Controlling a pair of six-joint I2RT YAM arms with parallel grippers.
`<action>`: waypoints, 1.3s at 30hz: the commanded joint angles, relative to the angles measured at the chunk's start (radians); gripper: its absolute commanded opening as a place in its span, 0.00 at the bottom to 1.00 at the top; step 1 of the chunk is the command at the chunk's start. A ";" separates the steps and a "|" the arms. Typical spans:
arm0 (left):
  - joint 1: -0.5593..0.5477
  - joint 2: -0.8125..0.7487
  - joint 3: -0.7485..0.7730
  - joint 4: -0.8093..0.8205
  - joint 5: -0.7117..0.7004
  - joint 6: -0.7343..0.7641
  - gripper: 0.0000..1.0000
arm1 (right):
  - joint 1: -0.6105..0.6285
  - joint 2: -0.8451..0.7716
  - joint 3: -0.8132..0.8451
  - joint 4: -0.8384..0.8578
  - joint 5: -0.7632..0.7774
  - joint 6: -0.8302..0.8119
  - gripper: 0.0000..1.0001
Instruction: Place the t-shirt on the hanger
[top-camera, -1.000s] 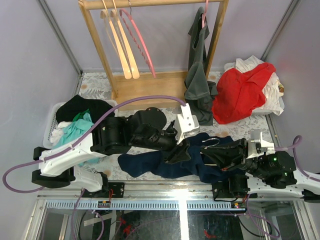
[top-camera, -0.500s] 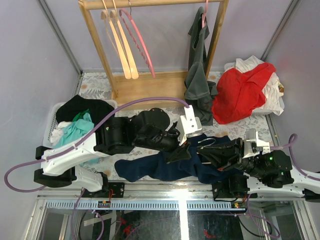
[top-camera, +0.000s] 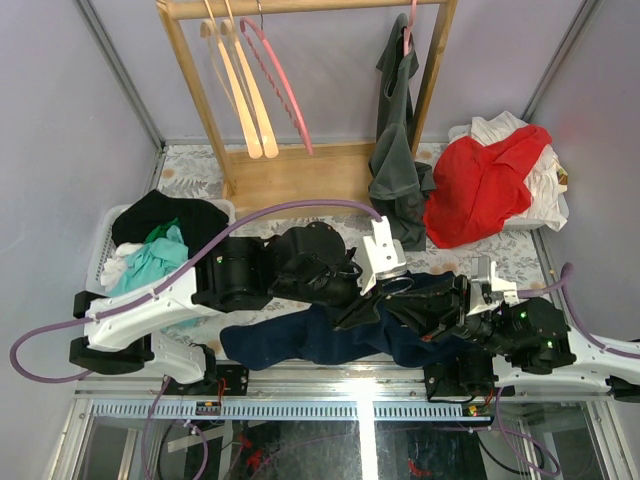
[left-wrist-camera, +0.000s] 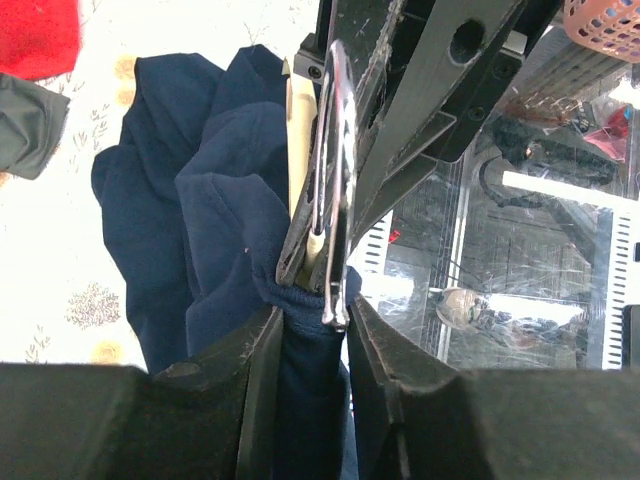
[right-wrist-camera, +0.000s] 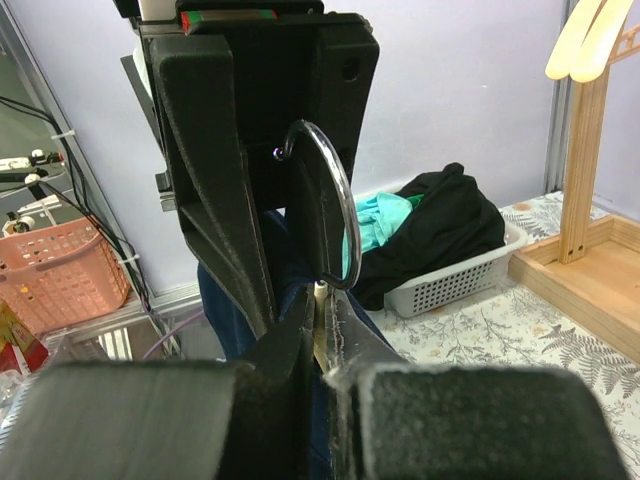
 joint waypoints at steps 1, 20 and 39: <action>-0.008 0.005 -0.030 0.092 0.003 0.002 0.30 | 0.012 0.008 0.018 0.183 -0.033 0.033 0.00; -0.009 -0.095 -0.114 0.002 -0.028 -0.022 0.00 | 0.012 -0.044 0.116 -0.156 0.117 0.158 0.41; -0.009 -0.268 -0.119 0.010 0.165 -0.017 0.00 | 0.012 0.143 0.436 -0.770 0.396 0.228 0.46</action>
